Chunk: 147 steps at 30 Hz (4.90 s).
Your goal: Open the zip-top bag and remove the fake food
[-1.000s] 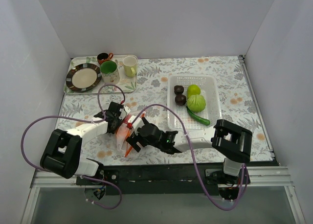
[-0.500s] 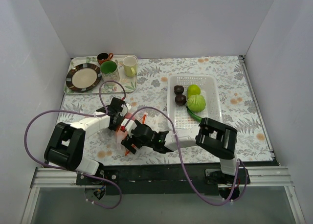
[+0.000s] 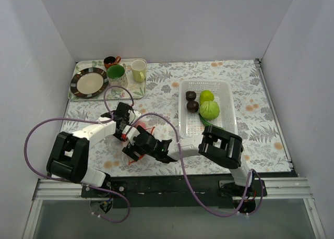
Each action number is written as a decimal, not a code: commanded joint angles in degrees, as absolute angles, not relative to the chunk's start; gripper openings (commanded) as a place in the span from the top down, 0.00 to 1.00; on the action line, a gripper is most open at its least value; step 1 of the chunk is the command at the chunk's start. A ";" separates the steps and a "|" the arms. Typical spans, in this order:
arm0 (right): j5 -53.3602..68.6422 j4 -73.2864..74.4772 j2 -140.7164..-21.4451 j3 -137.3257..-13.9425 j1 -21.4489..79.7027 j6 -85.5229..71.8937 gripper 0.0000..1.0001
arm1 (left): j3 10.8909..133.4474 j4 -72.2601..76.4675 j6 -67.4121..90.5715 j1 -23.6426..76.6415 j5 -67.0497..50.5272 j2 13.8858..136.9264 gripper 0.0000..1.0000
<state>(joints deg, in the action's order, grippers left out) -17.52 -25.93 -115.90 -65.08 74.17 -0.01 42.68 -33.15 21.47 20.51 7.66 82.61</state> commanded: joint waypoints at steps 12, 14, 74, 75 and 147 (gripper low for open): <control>-20.48 -28.92 -110.93 -62.15 74.18 -4.83 0.31 | 39.47 -37.55 20.30 22.24 7.94 77.17 1.00; -20.83 -26.91 -106.89 -59.87 74.79 -5.80 0.45 | 38.06 -35.25 20.22 21.71 13.16 77.61 1.00; -28.31 -14.23 -94.74 -54.84 75.59 -6.33 0.77 | 37.71 -26.28 19.78 19.42 11.51 80.42 1.00; -27.52 -16.41 -95.36 -54.67 75.59 -5.98 0.73 | 37.71 -26.28 19.78 19.42 11.43 80.59 1.00; -28.91 -28.91 -103.88 -48.43 73.74 -8.70 0.33 | 73.03 -51.65 32.96 5.89 -25.21 85.87 1.00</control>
<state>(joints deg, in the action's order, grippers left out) -25.65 -26.61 -102.67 -49.34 73.93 -7.79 69.08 -42.02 32.25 5.85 -20.05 90.17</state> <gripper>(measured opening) 0.647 0.010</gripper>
